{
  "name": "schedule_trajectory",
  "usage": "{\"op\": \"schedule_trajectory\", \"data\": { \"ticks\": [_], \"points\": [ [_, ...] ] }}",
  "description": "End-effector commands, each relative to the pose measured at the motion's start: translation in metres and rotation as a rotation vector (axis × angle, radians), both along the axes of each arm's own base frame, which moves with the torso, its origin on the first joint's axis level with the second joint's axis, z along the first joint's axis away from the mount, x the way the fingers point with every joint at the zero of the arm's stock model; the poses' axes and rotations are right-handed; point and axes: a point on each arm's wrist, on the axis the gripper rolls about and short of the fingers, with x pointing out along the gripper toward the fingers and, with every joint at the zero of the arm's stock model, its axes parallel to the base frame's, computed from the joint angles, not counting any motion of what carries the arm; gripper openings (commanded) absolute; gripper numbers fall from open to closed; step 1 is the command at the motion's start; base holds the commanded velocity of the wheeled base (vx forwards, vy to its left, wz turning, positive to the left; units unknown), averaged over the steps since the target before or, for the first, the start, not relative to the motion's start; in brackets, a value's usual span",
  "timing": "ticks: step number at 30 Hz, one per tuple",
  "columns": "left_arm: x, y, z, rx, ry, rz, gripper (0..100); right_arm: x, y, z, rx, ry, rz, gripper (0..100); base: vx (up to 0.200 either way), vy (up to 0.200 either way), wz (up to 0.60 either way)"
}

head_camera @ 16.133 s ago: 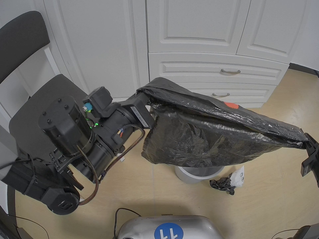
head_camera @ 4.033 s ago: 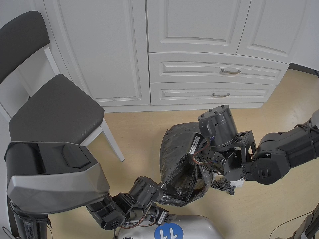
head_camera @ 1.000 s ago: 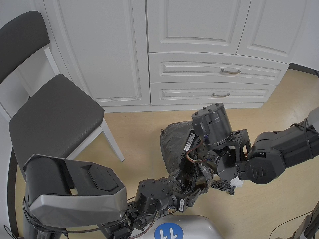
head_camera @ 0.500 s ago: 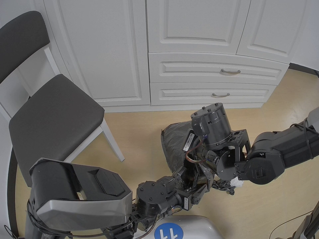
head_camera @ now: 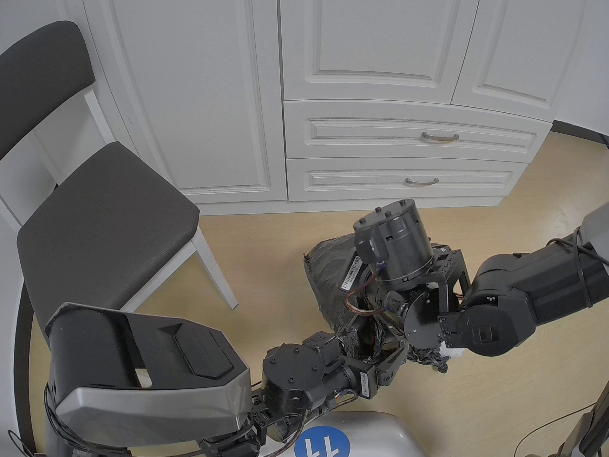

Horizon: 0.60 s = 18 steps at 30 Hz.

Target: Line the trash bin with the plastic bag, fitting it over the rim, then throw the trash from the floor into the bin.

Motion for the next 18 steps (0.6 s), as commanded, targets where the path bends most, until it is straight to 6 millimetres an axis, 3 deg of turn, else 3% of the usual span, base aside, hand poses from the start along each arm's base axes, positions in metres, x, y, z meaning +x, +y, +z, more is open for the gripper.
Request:
{"op": "schedule_trajectory", "data": {
  "ticks": [1, 18],
  "points": [
    [0.003, -0.006, -0.002, -0.026, 0.008, 0.006, 100, -0.003, 0.007, -0.001, 0.011, 0.0, 0.013, 0, 0.0, 0.0, 0.0],
    [0.022, -0.025, -0.015, -0.074, -0.01, 0.128, 100, -0.008, 0.011, 0.004, 0.033, -0.007, 0.027, 0, 0.0, 0.0, 0.0]
  ]
}}
